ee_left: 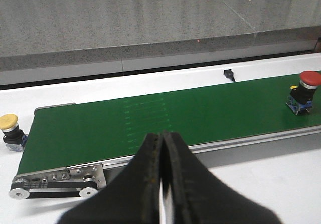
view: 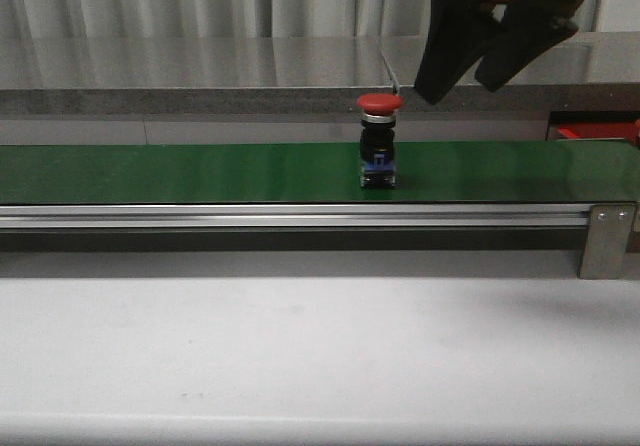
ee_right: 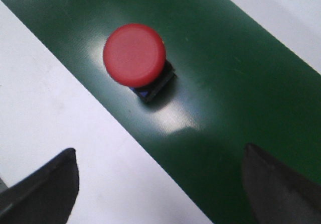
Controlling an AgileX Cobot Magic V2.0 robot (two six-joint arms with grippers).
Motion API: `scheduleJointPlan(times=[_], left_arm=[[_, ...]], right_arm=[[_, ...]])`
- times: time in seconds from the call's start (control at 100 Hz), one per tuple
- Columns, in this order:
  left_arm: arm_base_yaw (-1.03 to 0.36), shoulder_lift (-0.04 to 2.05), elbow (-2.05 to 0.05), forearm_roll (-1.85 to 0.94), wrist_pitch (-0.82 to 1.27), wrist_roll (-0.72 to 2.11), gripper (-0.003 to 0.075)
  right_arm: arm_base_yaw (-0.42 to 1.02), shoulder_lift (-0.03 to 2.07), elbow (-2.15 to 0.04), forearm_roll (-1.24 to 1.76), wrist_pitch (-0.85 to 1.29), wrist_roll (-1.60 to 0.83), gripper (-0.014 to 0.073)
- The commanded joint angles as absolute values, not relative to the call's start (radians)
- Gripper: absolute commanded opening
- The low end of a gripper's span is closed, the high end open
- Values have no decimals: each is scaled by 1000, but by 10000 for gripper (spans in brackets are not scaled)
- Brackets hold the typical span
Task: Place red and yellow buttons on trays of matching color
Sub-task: 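Move the right gripper back over the belt and grasp the red button, then lower the red button into the red tray and open the right gripper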
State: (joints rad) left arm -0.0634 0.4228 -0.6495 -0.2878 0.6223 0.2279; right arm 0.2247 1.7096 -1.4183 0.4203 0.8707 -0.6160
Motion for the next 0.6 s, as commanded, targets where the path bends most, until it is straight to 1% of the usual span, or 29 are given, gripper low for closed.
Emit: scheduleJointPlan(times=[0.0,0.23,0.47,0.52,0.59], left_arm=[[-72,431,-676,-308,555,217,-20],[-72,431,-676,-308,555,217,-20],[-72,431,-676,-308,555,217,-20],[-72,431,-676,-308,555,217,-20],[-72,431,-676,-308,555,217,-20]], right_arm=[[228,1700,-1469,432,824,-634,646],[229,1752,-1484,446,777,-636,646],[230,1781,-1484,504,722,-696,643],[230,1789,-1484,504,712,-706,624],[230,1795,-1484,504,708,-713,547]])
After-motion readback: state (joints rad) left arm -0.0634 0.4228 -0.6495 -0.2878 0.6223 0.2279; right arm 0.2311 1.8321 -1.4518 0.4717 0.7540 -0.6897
